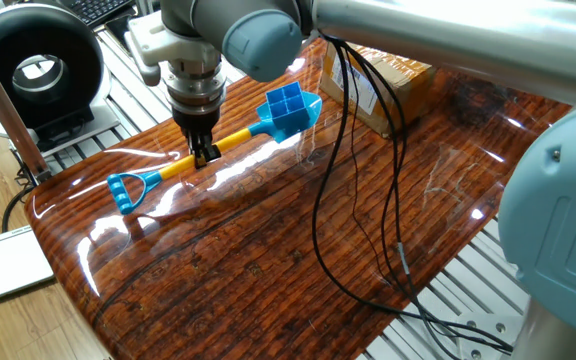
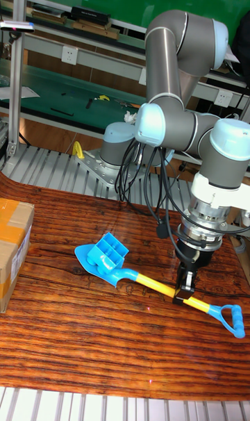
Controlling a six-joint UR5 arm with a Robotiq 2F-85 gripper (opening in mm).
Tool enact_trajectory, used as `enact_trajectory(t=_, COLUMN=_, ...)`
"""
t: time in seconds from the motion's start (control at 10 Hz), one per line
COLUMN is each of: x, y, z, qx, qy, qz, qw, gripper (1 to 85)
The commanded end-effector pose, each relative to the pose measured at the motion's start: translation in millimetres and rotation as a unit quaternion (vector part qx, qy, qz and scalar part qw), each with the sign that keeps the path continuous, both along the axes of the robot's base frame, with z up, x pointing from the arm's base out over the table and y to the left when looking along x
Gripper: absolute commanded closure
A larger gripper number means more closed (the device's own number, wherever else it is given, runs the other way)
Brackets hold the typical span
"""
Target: Use a shovel to scoop up an object
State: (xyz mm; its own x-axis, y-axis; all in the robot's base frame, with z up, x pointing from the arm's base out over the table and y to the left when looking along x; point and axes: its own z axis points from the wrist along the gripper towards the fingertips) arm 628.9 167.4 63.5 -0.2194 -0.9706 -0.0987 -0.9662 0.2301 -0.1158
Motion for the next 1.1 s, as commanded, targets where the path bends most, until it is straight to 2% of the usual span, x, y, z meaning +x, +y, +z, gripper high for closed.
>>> enact_trajectory(t=0.0, x=2.9, y=1.8, z=1.4, qx=0.008, qy=-0.003, qz=-0.008, qw=0.9999, gripper=84.3)
enact_trajectory(t=1.0, x=3.0, y=4.4, z=0.0, qx=0.008, qy=-0.002, qz=-0.008, qw=0.9999, gripper=84.3)
